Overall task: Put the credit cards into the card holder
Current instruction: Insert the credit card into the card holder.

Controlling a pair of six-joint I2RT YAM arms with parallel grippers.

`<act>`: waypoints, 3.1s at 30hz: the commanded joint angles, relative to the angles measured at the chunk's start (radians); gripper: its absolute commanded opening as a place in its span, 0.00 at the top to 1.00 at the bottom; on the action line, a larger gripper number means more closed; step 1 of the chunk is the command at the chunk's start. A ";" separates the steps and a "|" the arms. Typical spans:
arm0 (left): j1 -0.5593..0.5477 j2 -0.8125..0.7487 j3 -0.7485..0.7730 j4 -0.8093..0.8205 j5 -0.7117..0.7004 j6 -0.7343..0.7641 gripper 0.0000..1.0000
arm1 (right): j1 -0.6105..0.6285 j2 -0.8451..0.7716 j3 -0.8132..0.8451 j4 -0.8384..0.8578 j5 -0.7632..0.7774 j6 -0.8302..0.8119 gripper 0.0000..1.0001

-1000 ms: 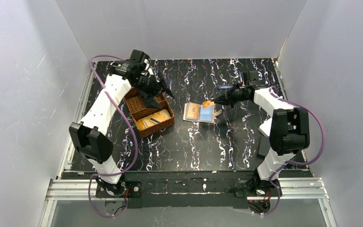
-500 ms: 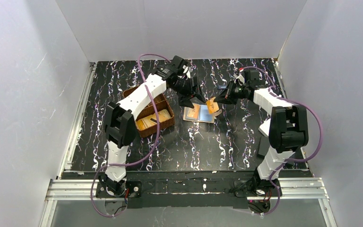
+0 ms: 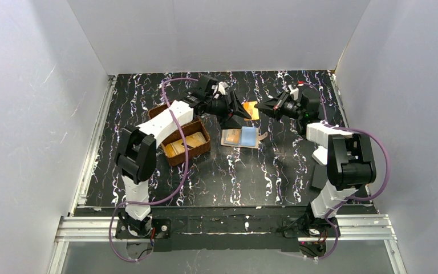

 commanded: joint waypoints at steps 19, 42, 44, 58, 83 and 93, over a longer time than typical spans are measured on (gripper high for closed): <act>0.037 -0.134 -0.017 0.358 0.038 -0.275 0.65 | 0.009 -0.093 -0.024 0.521 -0.004 0.381 0.99; 0.024 0.053 0.177 -0.383 -0.268 0.474 1.00 | 0.034 0.074 0.321 -0.798 0.221 -0.787 0.40; 0.027 0.114 0.213 -0.385 -0.238 0.480 1.00 | 0.044 0.124 0.326 -0.793 0.191 -0.804 0.48; 0.047 0.264 0.270 -0.376 -0.039 0.567 1.00 | 0.095 0.217 0.238 -0.667 0.189 -0.779 0.99; 0.053 0.302 0.198 -0.331 -0.055 0.550 1.00 | 0.072 0.249 0.195 -0.682 0.218 -0.835 0.99; 0.054 0.348 0.220 -0.330 -0.012 0.555 1.00 | 0.072 0.255 0.198 -0.684 0.215 -0.837 0.99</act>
